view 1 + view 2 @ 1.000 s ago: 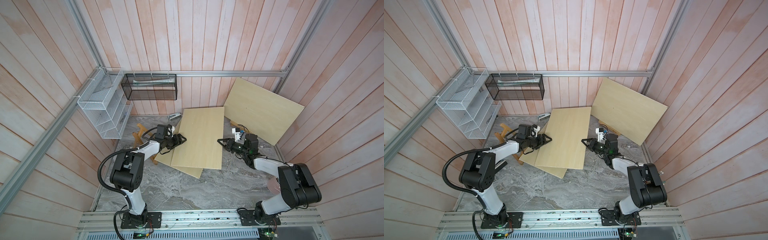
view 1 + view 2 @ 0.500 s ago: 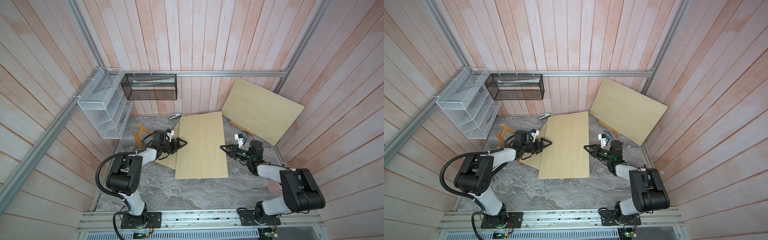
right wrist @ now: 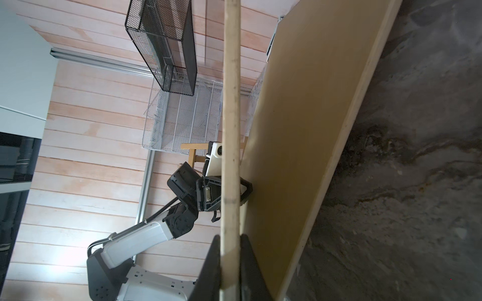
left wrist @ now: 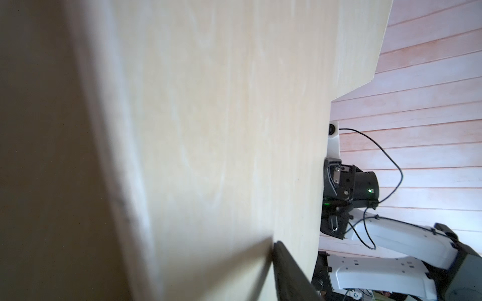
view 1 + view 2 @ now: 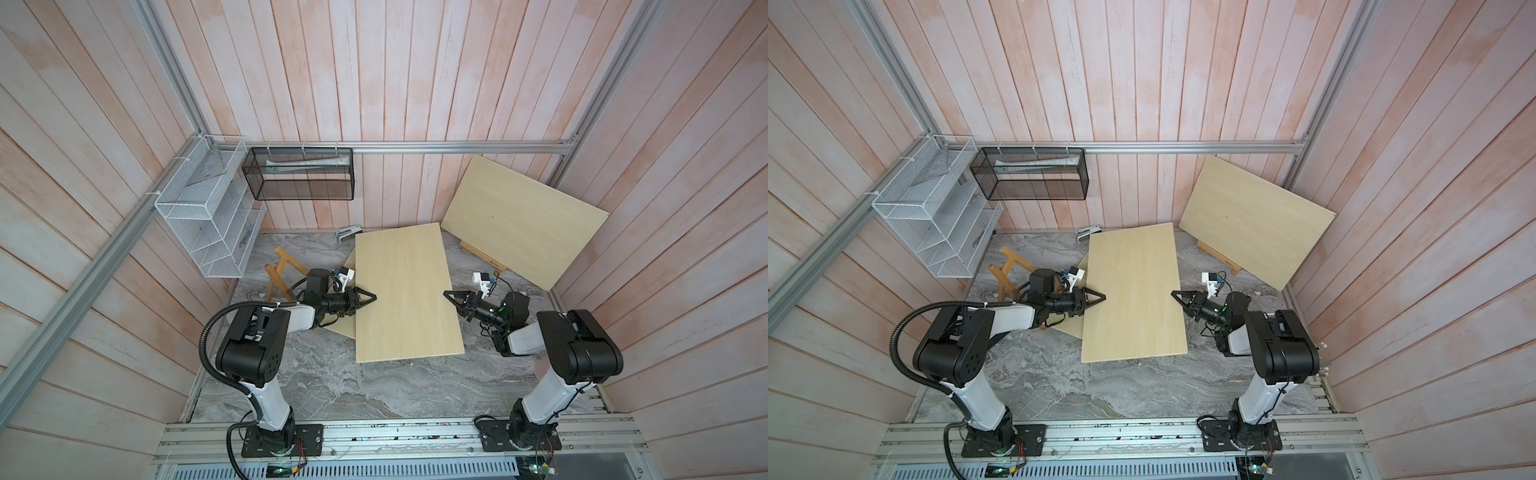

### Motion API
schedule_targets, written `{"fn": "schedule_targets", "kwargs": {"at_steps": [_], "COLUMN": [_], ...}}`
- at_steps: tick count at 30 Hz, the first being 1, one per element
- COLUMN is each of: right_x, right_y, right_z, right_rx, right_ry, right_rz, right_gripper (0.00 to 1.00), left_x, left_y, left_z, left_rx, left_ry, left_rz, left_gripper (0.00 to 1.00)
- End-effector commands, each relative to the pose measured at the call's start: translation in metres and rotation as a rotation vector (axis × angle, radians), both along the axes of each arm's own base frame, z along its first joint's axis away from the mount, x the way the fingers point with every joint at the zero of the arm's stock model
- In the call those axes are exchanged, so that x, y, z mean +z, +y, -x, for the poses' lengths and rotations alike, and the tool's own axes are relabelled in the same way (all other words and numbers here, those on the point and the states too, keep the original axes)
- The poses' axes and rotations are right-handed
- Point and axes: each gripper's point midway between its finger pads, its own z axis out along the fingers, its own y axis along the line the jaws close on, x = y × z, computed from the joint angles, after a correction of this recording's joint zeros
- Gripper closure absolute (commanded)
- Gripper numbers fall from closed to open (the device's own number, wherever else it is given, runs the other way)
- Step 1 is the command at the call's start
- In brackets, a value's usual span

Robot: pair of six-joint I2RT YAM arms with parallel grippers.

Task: Assemble the easel
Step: Pick up the drawing board from the center of the board.

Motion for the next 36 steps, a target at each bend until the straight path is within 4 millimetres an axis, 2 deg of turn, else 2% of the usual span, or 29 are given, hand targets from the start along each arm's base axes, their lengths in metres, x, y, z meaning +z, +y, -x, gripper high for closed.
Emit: {"fn": "schedule_targets", "kwargs": {"at_steps": [1, 5, 8, 13, 18, 23, 26, 28, 29, 32, 36], "right_x": [0.062, 0.061, 0.063, 0.073, 0.089, 0.096, 0.107, 0.115, 0.121, 0.130, 0.142], "right_y": [0.005, 0.005, 0.006, 0.007, 0.011, 0.016, 0.022, 0.025, 0.027, 0.026, 0.025], "right_z": [0.013, 0.013, 0.014, 0.013, 0.012, 0.011, 0.013, 0.014, 0.015, 0.013, 0.013], "right_rx": [0.057, 0.056, 0.062, 0.063, 0.072, 0.063, 0.062, 0.059, 0.054, 0.027, 0.012], "right_ry": [-0.297, -0.294, -0.298, -0.340, -0.386, -0.433, -0.482, -0.509, -0.529, -0.541, -0.567], "right_rz": [-0.060, -0.057, -0.049, -0.011, 0.036, 0.145, 0.218, 0.251, 0.262, 0.281, 0.286], "right_gripper": [1.00, 1.00, 1.00, 1.00, 1.00, 1.00, 1.00, 1.00, 0.97, 0.73, 0.61], "left_x": [0.052, 0.086, 0.113, 0.158, 0.199, 0.222, 0.235, 0.248, 0.256, 0.277, 0.297], "left_y": [-0.018, -0.019, -0.020, -0.027, -0.030, -0.038, -0.048, -0.047, -0.045, -0.041, -0.037], "left_z": [0.020, 0.026, 0.028, 0.040, 0.055, 0.061, 0.064, 0.062, 0.062, 0.062, 0.065], "left_rx": [-0.134, -0.145, -0.143, -0.188, -0.241, -0.256, -0.258, -0.222, -0.201, -0.148, -0.110], "left_ry": [-0.181, -0.289, -0.361, -0.462, -0.552, -0.649, -0.705, -0.737, -0.755, -0.803, -0.847], "left_rz": [0.077, 0.104, 0.144, 0.251, 0.329, 0.242, 0.142, 0.122, 0.125, 0.141, 0.174], "left_gripper": [0.60, 0.62, 0.69, 0.76, 0.99, 1.00, 1.00, 1.00, 1.00, 1.00, 1.00]}}
